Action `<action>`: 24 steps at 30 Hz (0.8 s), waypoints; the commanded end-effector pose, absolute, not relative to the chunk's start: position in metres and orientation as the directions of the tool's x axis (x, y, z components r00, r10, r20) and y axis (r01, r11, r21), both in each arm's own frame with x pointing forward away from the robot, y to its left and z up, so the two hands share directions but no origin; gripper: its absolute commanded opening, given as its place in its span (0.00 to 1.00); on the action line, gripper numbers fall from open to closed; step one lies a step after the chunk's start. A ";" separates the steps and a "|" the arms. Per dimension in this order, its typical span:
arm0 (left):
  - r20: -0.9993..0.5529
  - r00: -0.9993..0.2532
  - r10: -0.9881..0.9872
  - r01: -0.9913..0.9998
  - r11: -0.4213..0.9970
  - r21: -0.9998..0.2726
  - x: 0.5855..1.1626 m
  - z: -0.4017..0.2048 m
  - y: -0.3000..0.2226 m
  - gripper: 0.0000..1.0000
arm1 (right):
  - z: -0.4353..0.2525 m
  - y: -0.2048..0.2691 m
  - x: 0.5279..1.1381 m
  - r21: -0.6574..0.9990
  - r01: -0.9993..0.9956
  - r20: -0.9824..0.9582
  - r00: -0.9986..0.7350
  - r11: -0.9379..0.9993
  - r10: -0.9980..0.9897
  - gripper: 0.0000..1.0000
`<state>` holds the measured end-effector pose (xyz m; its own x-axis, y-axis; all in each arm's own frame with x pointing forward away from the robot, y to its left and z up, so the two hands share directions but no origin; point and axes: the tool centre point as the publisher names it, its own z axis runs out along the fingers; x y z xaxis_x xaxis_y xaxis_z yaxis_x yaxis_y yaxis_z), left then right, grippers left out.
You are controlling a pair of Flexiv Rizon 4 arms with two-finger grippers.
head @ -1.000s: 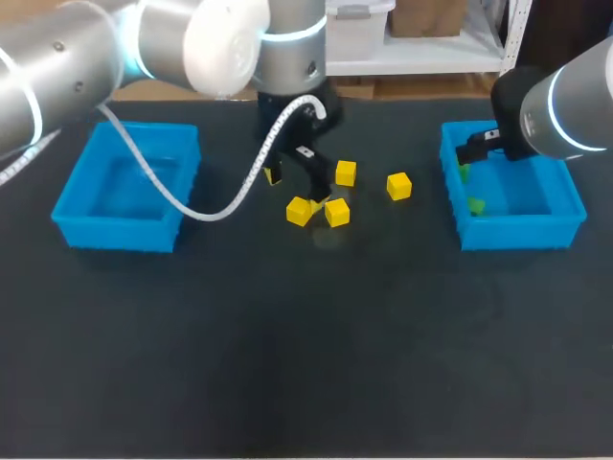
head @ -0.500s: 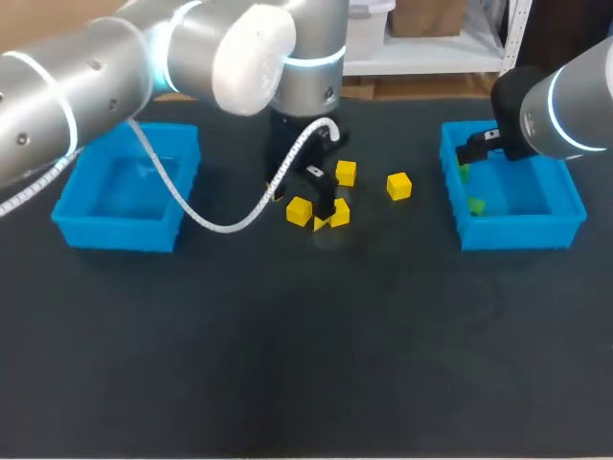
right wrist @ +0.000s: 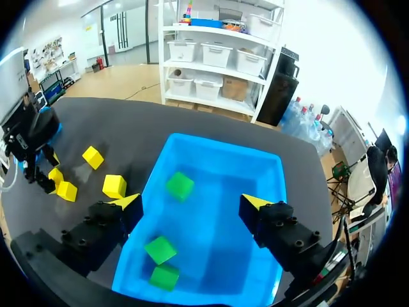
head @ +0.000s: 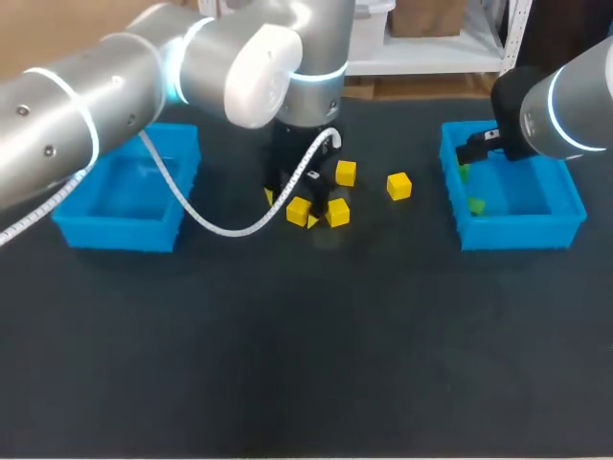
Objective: Put the green cubes in the right bin and the yellow cubes in the left bin.
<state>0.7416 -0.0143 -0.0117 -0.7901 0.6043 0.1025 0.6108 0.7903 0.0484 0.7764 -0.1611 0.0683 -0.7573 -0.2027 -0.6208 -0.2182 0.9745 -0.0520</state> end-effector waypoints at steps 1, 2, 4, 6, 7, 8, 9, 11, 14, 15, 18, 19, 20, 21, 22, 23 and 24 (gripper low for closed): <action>0.084 -0.793 0.604 0.609 0.792 0.047 0.740 -0.011 -0.012 0.00 | 0.068 -0.161 0.776 -0.053 -0.217 -0.624 -0.755 0.975 -0.202 1.00; 0.082 -0.793 0.603 0.608 0.793 0.042 0.740 -0.011 -0.011 0.00 | 0.068 -0.161 0.776 -0.053 -0.217 -0.624 -0.755 0.975 -0.202 1.00; 0.079 -0.793 0.604 0.608 0.793 0.037 0.739 -0.011 -0.011 0.00 | 0.068 -0.161 0.776 -0.053 -0.217 -0.624 -0.755 0.975 -0.202 1.00; 0.073 -0.795 0.602 0.605 0.795 0.028 0.738 -0.010 -0.009 0.00 | 0.068 -0.161 0.776 -0.053 -0.217 -0.624 -0.755 0.975 -0.202 1.00; 0.070 -0.795 0.602 0.605 0.796 0.025 0.738 -0.010 -0.008 0.00 | 0.068 -0.161 0.776 -0.053 -0.217 -0.624 -0.755 0.975 -0.202 1.00; 0.067 -0.794 0.604 0.606 0.795 0.017 0.738 -0.009 -0.007 0.00 | 0.068 -0.161 0.776 -0.053 -0.217 -0.624 -0.755 0.975 -0.202 1.00; 0.062 -0.796 0.602 0.604 0.797 0.012 0.737 -0.007 -0.006 0.00 | 0.068 -0.161 0.776 -0.053 -0.217 -0.624 -0.755 0.975 -0.202 1.00; 0.036 -0.803 0.594 0.595 0.804 0.011 0.739 0.000 0.000 0.00 | 0.068 -0.161 0.776 -0.053 -0.217 -0.624 -0.755 0.975 -0.202 1.00; -0.018 -0.825 0.565 0.564 0.825 0.021 0.743 0.017 0.014 0.00 | 0.068 -0.161 0.776 -0.053 -0.217 -0.624 -0.755 0.975 -0.202 1.00; -0.040 -0.834 0.551 0.550 0.835 0.023 0.744 0.024 0.020 0.00 | 0.068 -0.161 0.776 -0.053 -0.217 -0.624 -0.755 0.975 -0.202 1.00; -0.121 -0.859 0.497 0.497 0.867 0.029 0.750 0.049 0.042 0.00 | 0.068 -0.161 0.776 -0.053 -0.217 -0.624 -0.755 0.975 -0.202 1.00; -0.149 -0.868 0.474 0.475 0.879 0.030 0.752 0.058 0.050 0.00 | 0.068 -0.161 0.776 -0.053 -0.217 -0.624 -0.755 0.975 -0.202 1.00; -0.176 -0.875 0.452 0.453 0.891 0.033 0.753 0.066 0.059 0.00 | 0.068 -0.161 0.776 -0.053 -0.217 -0.624 -0.755 0.975 -0.202 1.00; -0.202 -0.879 0.431 0.433 0.901 0.039 0.754 0.075 0.068 0.00 | 0.068 -0.161 0.776 -0.053 -0.217 -0.624 -0.755 0.975 -0.202 1.00; -0.223 -0.884 0.411 0.411 0.910 0.049 0.752 0.084 0.076 0.00 | 0.068 -0.161 0.776 -0.053 -0.217 -0.624 -0.755 0.975 -0.202 1.00; -0.240 -0.887 0.394 0.393 0.918 0.054 0.752 0.090 0.085 0.00 | 0.068 -0.161 0.776 -0.053 -0.217 -0.624 -0.755 0.975 -0.202 1.00; -0.260 -0.891 0.371 0.368 0.928 0.064 0.754 0.097 0.099 0.00 | 0.068 -0.161 0.776 -0.053 -0.217 -0.624 -0.755 0.975 -0.202 1.00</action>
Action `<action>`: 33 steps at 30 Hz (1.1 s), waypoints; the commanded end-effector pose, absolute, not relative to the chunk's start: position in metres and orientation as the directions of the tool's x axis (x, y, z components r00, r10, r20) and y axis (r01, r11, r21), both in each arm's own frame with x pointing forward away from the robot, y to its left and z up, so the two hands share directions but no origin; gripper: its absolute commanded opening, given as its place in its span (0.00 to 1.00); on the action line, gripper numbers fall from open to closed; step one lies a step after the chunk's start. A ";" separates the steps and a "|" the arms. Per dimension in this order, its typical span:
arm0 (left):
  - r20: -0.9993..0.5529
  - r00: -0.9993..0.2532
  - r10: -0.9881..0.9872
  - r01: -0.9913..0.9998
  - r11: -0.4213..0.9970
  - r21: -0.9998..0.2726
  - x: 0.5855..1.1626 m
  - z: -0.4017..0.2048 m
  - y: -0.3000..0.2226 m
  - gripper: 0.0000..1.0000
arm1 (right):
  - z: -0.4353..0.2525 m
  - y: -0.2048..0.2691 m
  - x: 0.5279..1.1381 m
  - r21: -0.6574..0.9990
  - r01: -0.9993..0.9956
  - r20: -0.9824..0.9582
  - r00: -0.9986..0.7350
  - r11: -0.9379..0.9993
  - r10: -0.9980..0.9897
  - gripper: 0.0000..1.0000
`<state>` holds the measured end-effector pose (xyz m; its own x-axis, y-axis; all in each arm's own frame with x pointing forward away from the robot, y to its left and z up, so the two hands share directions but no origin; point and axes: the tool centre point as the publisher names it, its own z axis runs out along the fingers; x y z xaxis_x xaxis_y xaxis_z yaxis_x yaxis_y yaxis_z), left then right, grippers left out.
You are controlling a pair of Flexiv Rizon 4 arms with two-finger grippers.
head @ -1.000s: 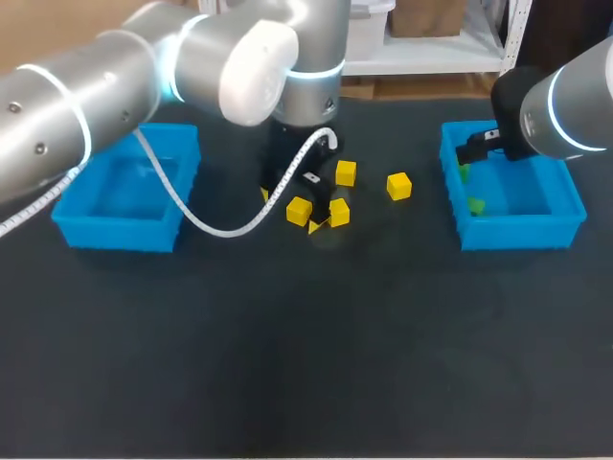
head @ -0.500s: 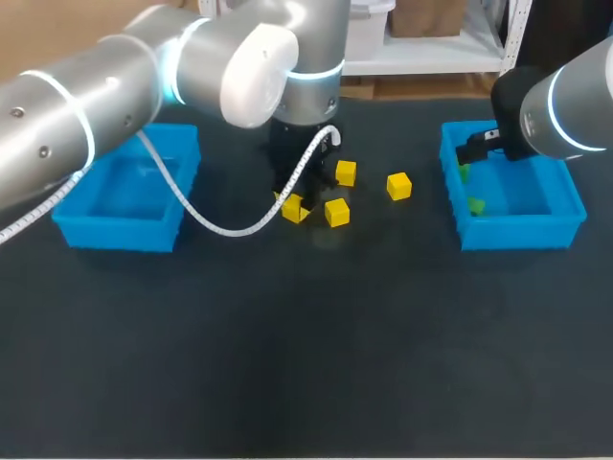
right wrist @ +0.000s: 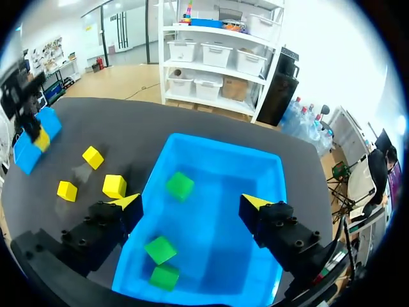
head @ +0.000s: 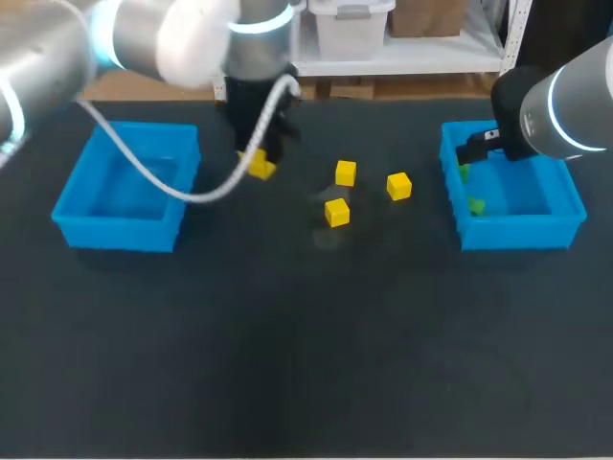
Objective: Put the green cubes in the right bin and the yellow cubes in the left bin.
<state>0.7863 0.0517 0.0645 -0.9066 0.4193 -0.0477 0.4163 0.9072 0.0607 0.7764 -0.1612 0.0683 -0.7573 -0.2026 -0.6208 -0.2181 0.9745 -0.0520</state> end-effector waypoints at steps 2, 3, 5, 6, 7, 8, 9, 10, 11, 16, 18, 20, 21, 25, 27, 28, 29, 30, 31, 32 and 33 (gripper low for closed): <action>-0.281 -0.897 0.341 0.333 0.940 0.077 0.752 0.106 0.117 0.00 | 0.068 -0.161 0.776 -0.053 -0.217 -0.624 -0.755 0.975 -0.202 1.00; -0.286 -0.901 0.326 0.315 0.945 0.084 0.750 0.108 0.126 0.00 | 0.068 -0.161 0.776 -0.053 -0.217 -0.624 -0.755 0.975 -0.202 1.00; -0.288 -0.910 0.298 0.282 0.954 0.097 0.747 0.111 0.144 0.00 | 0.068 -0.161 0.776 -0.053 -0.217 -0.624 -0.755 0.975 -0.202 1.00; -0.286 -0.915 0.283 0.264 0.959 0.104 0.744 0.110 0.153 0.00 | 0.068 -0.161 0.776 -0.053 -0.217 -0.624 -0.755 0.975 -0.202 1.00; -0.281 -0.922 0.267 0.244 0.963 0.114 0.741 0.108 0.162 0.00 | 0.068 -0.161 0.776 -0.053 -0.217 -0.624 -0.755 0.975 -0.202 1.00; -0.278 -0.930 0.240 0.214 0.969 0.121 0.738 0.106 0.173 0.00 | 0.068 -0.161 0.776 -0.053 -0.217 -0.624 -0.755 0.975 -0.202 1.00; -0.275 -0.937 0.214 0.189 0.975 0.115 0.734 0.103 0.182 0.00 | 0.068 -0.161 0.776 -0.053 -0.217 -0.624 -0.755 0.975 -0.202 1.00; -0.272 -0.944 0.189 0.165 0.980 0.108 0.731 0.099 0.191 0.00 | 0.068 -0.161 0.776 -0.053 -0.217 -0.624 -0.755 0.975 -0.202 1.00; -0.267 -0.950 0.163 0.138 0.984 0.111 0.727 0.096 0.199 0.00 | 0.068 -0.161 0.776 -0.053 -0.217 -0.624 -0.755 0.975 -0.202 1.00; -0.243 -0.968 0.063 0.042 0.995 0.092 0.713 0.079 0.232 0.00 | 0.068 -0.161 0.776 -0.053 -0.217 -0.624 -0.755 0.975 -0.202 1.00; -0.246 -0.968 0.054 0.034 0.996 0.084 0.711 0.076 0.236 0.00 | 0.068 -0.161 0.776 -0.053 -0.217 -0.624 -0.755 0.975 -0.202 1.00; -0.256 -0.966 0.026 0.009 0.998 0.066 0.711 0.075 0.238 1.00 | 0.068 -0.161 0.776 -0.053 -0.217 -0.624 -0.755 0.975 -0.202 1.00; -0.257 -0.966 0.018 0.004 0.998 0.055 0.711 0.075 0.238 1.00 | 0.068 -0.161 0.776 -0.053 -0.217 -0.624 -0.755 0.975 -0.202 1.00; -0.289 -0.957 0.013 0.002 0.999 0.039 0.717 0.078 0.235 1.00 | 0.068 -0.161 0.776 -0.053 -0.217 -0.624 -0.755 0.975 -0.202 1.00; -0.306 -0.952 0.010 0.004 1.000 0.020 0.721 0.080 0.231 1.00 | 0.068 -0.161 0.776 -0.053 -0.217 -0.624 -0.755 0.975 -0.202 1.00; -0.327 -0.945 0.008 0.008 1.000 0.002 0.723 0.082 0.228 1.00 | 0.068 -0.161 0.776 -0.053 -0.217 -0.624 -0.755 0.975 -0.202 1.00; -0.342 -0.940 0.012 0.021 0.999 -0.025 0.725 0.084 0.223 1.00 | 0.068 -0.161 0.776 -0.053 -0.217 -0.624 -0.755 0.975 -0.202 1.00; -0.364 -0.932 0.005 0.033 0.997 -0.072 0.728 0.087 0.217 1.00 | 0.068 -0.161 0.776 -0.053 -0.217 -0.624 -0.755 0.975 -0.202 1.00; -0.372 -0.928 0.010 0.056 0.992 -0.112 0.730 0.090 0.210 1.00 | 0.068 -0.161 0.776 -0.053 -0.217 -0.624 -0.755 0.975 -0.202 1.00; -0.378 -0.925 0.027 0.088 0.985 -0.145 0.732 0.093 0.201 1.00 | 0.068 -0.161 0.776 -0.053 -0.217 -0.624 -0.755 0.975 -0.202 1.00; -0.373 -0.925 0.072 0.140 0.978 -0.158 0.735 0.095 0.189 1.00 | 0.068 -0.161 0.776 -0.053 -0.217 -0.624 -0.755 0.975 -0.202 1.00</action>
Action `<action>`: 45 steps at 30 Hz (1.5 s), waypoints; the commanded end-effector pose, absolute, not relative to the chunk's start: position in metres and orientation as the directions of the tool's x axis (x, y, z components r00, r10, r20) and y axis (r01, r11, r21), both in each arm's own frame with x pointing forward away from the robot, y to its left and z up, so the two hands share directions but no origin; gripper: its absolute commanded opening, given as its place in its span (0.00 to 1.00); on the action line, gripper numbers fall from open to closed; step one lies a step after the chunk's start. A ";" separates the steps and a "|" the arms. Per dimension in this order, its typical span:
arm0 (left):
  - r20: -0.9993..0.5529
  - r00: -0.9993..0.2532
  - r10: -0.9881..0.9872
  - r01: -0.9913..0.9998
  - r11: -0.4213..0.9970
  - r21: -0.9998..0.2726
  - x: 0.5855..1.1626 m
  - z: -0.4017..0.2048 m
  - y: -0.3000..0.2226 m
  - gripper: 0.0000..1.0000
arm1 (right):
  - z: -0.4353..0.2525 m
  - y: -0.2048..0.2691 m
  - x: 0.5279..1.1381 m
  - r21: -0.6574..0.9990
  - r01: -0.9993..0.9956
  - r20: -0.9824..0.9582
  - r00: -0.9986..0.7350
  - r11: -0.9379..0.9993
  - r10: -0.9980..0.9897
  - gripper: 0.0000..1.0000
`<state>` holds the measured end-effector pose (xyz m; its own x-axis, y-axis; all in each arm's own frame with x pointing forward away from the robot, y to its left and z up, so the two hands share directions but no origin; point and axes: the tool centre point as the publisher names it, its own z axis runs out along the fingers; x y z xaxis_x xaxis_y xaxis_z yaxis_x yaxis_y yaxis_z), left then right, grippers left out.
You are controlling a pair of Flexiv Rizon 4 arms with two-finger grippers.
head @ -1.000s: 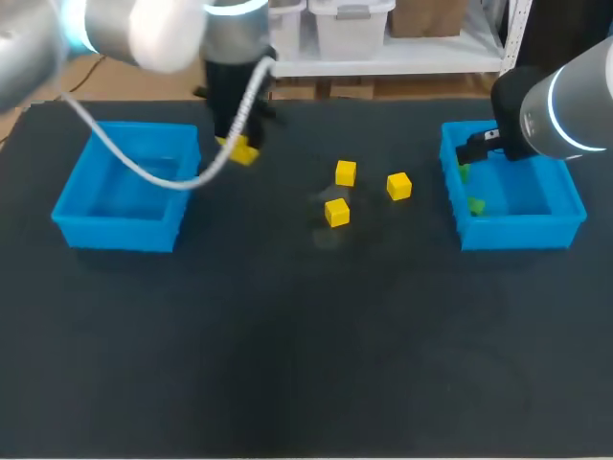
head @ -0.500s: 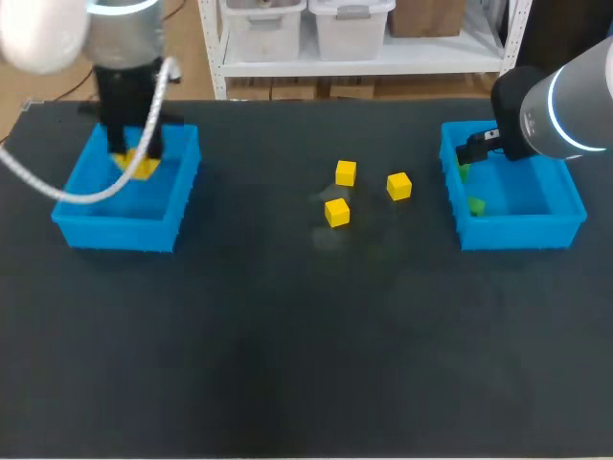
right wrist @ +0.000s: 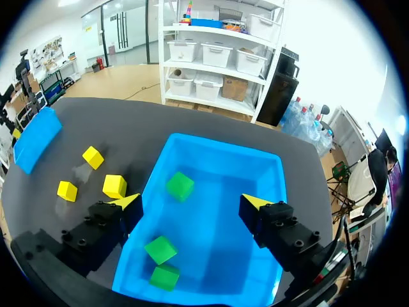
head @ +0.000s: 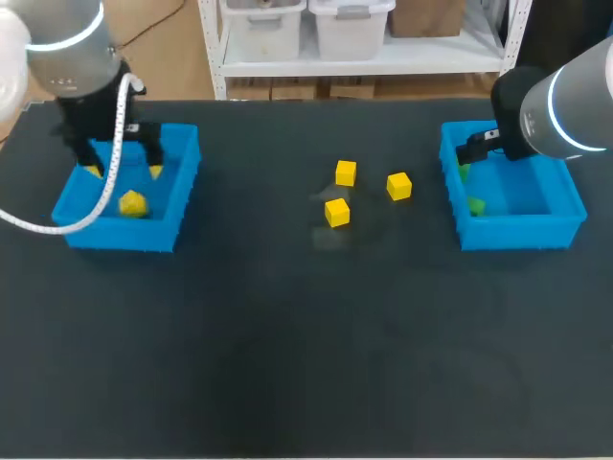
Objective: Put the green cubes in the right bin and the yellow cubes in the left bin.
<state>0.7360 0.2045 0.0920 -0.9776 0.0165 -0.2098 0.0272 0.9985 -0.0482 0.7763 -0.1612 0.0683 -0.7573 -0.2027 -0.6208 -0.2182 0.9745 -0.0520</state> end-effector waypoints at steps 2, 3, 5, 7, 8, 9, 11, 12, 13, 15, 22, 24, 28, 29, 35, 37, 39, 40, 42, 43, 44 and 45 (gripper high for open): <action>-0.378 -0.906 0.191 0.263 0.953 -0.148 0.738 0.099 0.161 1.00 | 0.068 -0.161 0.776 -0.053 -0.217 -0.624 -0.755 0.975 -0.202 1.00; -0.374 -0.892 0.253 0.322 0.937 -0.134 0.738 0.100 0.147 1.00 | 0.068 -0.161 0.776 -0.053 -0.217 -0.624 -0.755 0.975 -0.202 1.00; -0.349 -0.865 0.360 0.420 0.901 -0.111 0.739 0.102 0.119 1.00 | 0.068 -0.161 0.776 -0.053 -0.217 -0.624 -0.755 0.975 -0.202 1.00; -0.320 -0.845 0.427 0.484 0.866 -0.123 0.740 0.103 0.095 1.00 | 0.068 -0.161 0.776 -0.053 -0.217 -0.624 -0.755 0.975 -0.202 1.00; -0.304 -0.825 0.475 0.527 0.842 -0.114 0.740 0.104 0.082 1.00 | 0.068 -0.161 0.776 -0.053 -0.217 -0.624 -0.755 0.975 -0.202 1.00; -0.284 -0.806 0.520 0.565 0.819 -0.104 0.740 0.103 0.072 1.00 | 0.068 -0.161 0.776 -0.053 -0.217 -0.624 -0.755 0.975 -0.202 1.00; -0.237 -0.763 0.602 0.633 0.769 -0.086 0.739 0.101 0.052 1.00 | 0.068 -0.161 0.776 -0.053 -0.217 -0.624 -0.755 0.975 -0.202 1.00; -0.220 -0.742 0.633 0.660 0.747 -0.079 0.739 0.100 0.043 1.00 | 0.068 -0.161 0.776 -0.053 -0.217 -0.624 -0.755 0.975 -0.202 1.00; -0.209 -0.735 0.645 0.670 0.739 -0.074 0.740 0.099 0.036 1.00 | 0.068 -0.161 0.776 -0.053 -0.217 -0.624 -0.755 0.975 -0.202 1.00; -0.179 -0.699 0.692 0.711 0.700 -0.069 0.740 0.099 0.022 1.00 | 0.068 -0.161 0.776 -0.053 -0.217 -0.624 -0.755 0.975 -0.202 1.00; -0.125 -0.535 0.836 0.845 0.532 -0.063 0.734 0.094 -0.019 1.00 | 0.068 -0.161 0.776 -0.053 -0.217 -0.624 -0.755 0.975 -0.202 1.00; -0.111 -0.496 0.861 0.868 0.494 -0.045 0.731 0.092 -0.027 1.00 | 0.068 -0.161 0.776 -0.053 -0.217 -0.624 -0.755 0.975 -0.202 1.00; -0.091 -0.412 0.907 0.911 0.412 -0.019 0.727 0.088 -0.042 1.00 | 0.068 -0.161 0.776 -0.053 -0.217 -0.624 -0.755 0.975 -0.202 1.00; -0.080 -0.366 0.927 0.930 0.367 -0.006 0.725 0.086 -0.045 1.00 | 0.068 -0.161 0.776 -0.053 -0.217 -0.624 -0.755 0.975 -0.202 1.00; -0.024 -0.257 0.966 0.966 0.257 -0.001 0.722 0.071 -0.056 1.00 | 0.068 -0.161 0.776 -0.053 -0.217 -0.624 -0.755 0.975 -0.202 1.00; 0.008 -0.228 0.974 0.973 0.228 0.017 0.724 0.065 -0.057 1.00 | 0.068 -0.161 0.776 -0.053 -0.217 -0.624 -0.755 0.975 -0.202 1.00; 0.012 -0.229 0.973 0.973 0.229 0.003 0.725 0.060 -0.057 1.00 | 0.068 -0.161 0.776 -0.053 -0.217 -0.624 -0.755 0.975 -0.202 1.00; 0.020 -0.223 0.975 0.975 0.223 0.001 0.725 0.057 -0.057 1.00 | 0.068 -0.161 0.776 -0.053 -0.217 -0.624 -0.755 0.975 -0.202 1.00; 0.024 -0.227 0.973 0.973 0.228 -0.020 0.726 0.052 -0.057 1.00 | 0.068 -0.161 0.776 -0.053 -0.217 -0.624 -0.755 0.975 -0.202 1.00; 0.028 -0.226 0.974 0.974 0.227 -0.020 0.727 0.049 -0.057 1.00 | 0.068 -0.161 0.776 -0.053 -0.217 -0.624 -0.755 0.975 -0.202 1.00; 0.029 -0.232 0.972 0.972 0.233 -0.033 0.727 0.047 -0.058 1.00 | 0.068 -0.161 0.776 -0.053 -0.217 -0.624 -0.755 0.975 -0.202 1.00; 0.025 -0.242 0.970 0.969 0.243 -0.044 0.727 0.045 -0.058 1.00 | 0.068 -0.161 0.776 -0.053 -0.217 -0.624 -0.755 0.975 -0.202 1.00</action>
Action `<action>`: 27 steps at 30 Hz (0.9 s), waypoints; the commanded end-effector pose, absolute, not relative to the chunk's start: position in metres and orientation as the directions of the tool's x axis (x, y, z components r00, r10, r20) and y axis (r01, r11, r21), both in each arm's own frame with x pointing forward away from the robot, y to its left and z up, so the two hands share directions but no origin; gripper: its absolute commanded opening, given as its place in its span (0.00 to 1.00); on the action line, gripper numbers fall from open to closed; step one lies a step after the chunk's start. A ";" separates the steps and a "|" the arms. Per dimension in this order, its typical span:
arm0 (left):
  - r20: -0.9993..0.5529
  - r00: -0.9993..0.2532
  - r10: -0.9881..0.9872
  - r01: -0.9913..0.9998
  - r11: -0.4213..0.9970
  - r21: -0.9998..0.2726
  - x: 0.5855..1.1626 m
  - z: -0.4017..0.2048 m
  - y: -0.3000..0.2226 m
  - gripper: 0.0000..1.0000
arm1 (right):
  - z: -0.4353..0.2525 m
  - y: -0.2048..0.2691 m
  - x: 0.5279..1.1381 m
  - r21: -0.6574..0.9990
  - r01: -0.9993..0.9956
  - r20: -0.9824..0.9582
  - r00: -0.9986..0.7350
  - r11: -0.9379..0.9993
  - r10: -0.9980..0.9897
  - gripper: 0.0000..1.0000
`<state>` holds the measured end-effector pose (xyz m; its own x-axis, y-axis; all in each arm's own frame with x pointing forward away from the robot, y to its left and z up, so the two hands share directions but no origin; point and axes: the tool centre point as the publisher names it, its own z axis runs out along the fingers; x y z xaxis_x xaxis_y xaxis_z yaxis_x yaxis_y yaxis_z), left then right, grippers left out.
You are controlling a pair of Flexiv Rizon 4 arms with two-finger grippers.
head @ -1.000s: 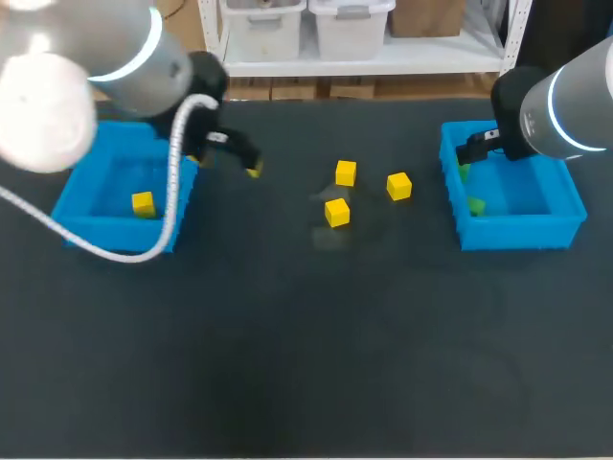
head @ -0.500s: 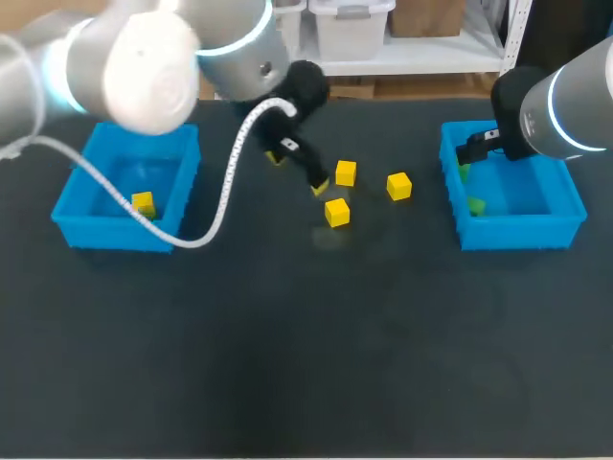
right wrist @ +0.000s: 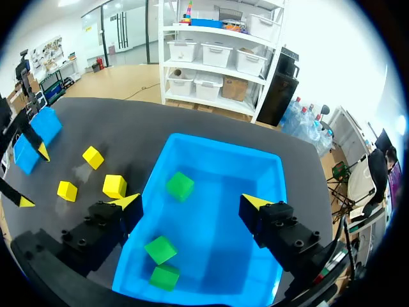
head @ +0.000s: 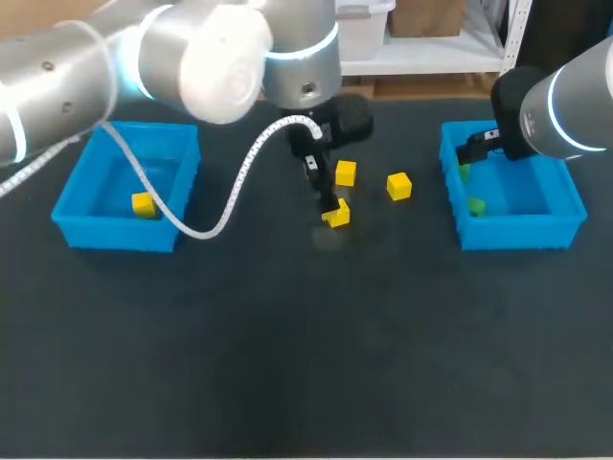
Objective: Put the green cubes in the right bin and the yellow cubes in the left bin.
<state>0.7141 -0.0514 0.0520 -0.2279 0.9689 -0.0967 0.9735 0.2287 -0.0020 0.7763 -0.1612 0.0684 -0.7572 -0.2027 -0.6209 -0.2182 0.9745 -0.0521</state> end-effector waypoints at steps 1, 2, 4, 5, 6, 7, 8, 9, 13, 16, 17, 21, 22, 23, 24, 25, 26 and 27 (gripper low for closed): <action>0.020 -0.256 0.966 0.965 0.257 -0.059 0.728 0.043 -0.059 1.00 | 0.068 -0.161 0.776 -0.053 -0.217 -0.624 -0.755 0.975 -0.202 1.00; 0.019 -0.267 0.963 0.961 0.268 -0.069 0.729 0.041 -0.059 1.00 | 0.068 -0.161 0.776 -0.053 -0.217 -0.624 -0.755 0.975 -0.202 1.00; 0.023 -0.295 0.955 0.952 0.296 -0.082 0.732 0.036 -0.059 1.00 | 0.068 -0.161 0.776 -0.053 -0.217 -0.624 -0.755 0.975 -0.202 1.00; 0.026 -0.308 0.951 0.947 0.309 -0.086 0.733 0.034 -0.059 1.00 | 0.068 -0.161 0.776 -0.053 -0.217 -0.624 -0.755 0.975 -0.202 1.00; 0.031 -0.315 0.949 0.945 0.316 -0.086 0.734 0.032 -0.060 1.00 | 0.068 -0.161 0.776 -0.053 -0.217 -0.624 -0.755 0.975 -0.202 1.00; 0.031 -0.324 0.945 0.941 0.326 -0.088 0.735 0.029 -0.060 1.00 | 0.068 -0.161 0.776 -0.053 -0.217 -0.624 -0.755 0.975 -0.202 1.00; 0.029 -0.330 0.943 0.939 0.332 -0.089 0.736 0.026 -0.060 1.00 | 0.068 -0.161 0.776 -0.053 -0.217 -0.624 -0.755 0.975 -0.202 1.00; 0.029 -0.333 0.943 0.938 0.334 -0.090 0.737 0.024 -0.060 1.00 | 0.068 -0.161 0.776 -0.053 -0.217 -0.624 -0.755 0.975 -0.202 1.00; 0.030 -0.343 0.939 0.934 0.344 -0.091 0.738 0.017 -0.062 1.00 | 0.068 -0.161 0.776 -0.053 -0.217 -0.624 -0.755 0.975 -0.202 1.00; 0.032 -0.355 0.934 0.930 0.357 -0.092 0.738 0.012 -0.064 1.00 | 0.068 -0.161 0.776 -0.053 -0.217 -0.624 -0.755 0.975 -0.202 1.00; 0.033 -0.360 0.932 0.928 0.362 -0.092 0.739 0.011 -0.065 1.00 | 0.068 -0.161 0.776 -0.053 -0.217 -0.624 -0.755 0.975 -0.202 1.00; 0.028 -0.378 0.925 0.921 0.379 -0.092 0.740 0.008 -0.069 1.00 | 0.068 -0.161 0.776 -0.053 -0.217 -0.624 -0.755 0.975 -0.202 1.00; 0.028 -0.380 0.925 0.920 0.381 -0.091 0.741 0.007 -0.070 1.00 | 0.068 -0.161 0.776 -0.053 -0.217 -0.624 -0.755 0.975 -0.202 1.00; 0.029 -0.380 0.925 0.920 0.381 -0.091 0.741 0.005 -0.071 1.00 | 0.068 -0.161 0.776 -0.053 -0.217 -0.624 -0.755 0.975 -0.202 1.00; 0.028 -0.383 0.923 0.919 0.384 -0.086 0.741 0.004 -0.071 1.00 | 0.068 -0.161 0.776 -0.053 -0.217 -0.624 -0.755 0.975 -0.202 1.00; 0.026 -0.386 0.922 0.918 0.387 -0.083 0.741 0.003 -0.072 1.00 | 0.068 -0.161 0.776 -0.053 -0.217 -0.624 -0.755 0.975 -0.202 1.00; 0.026 -0.391 0.920 0.917 0.391 -0.079 0.741 0.002 -0.073 1.00 | 0.068 -0.161 0.776 -0.053 -0.217 -0.624 -0.755 0.975 -0.202 1.00; 0.024 -0.399 0.916 0.914 0.400 -0.074 0.742 0.000 -0.074 1.00 | 0.068 -0.161 0.776 -0.053 -0.217 -0.624 -0.755 0.975 -0.202 1.00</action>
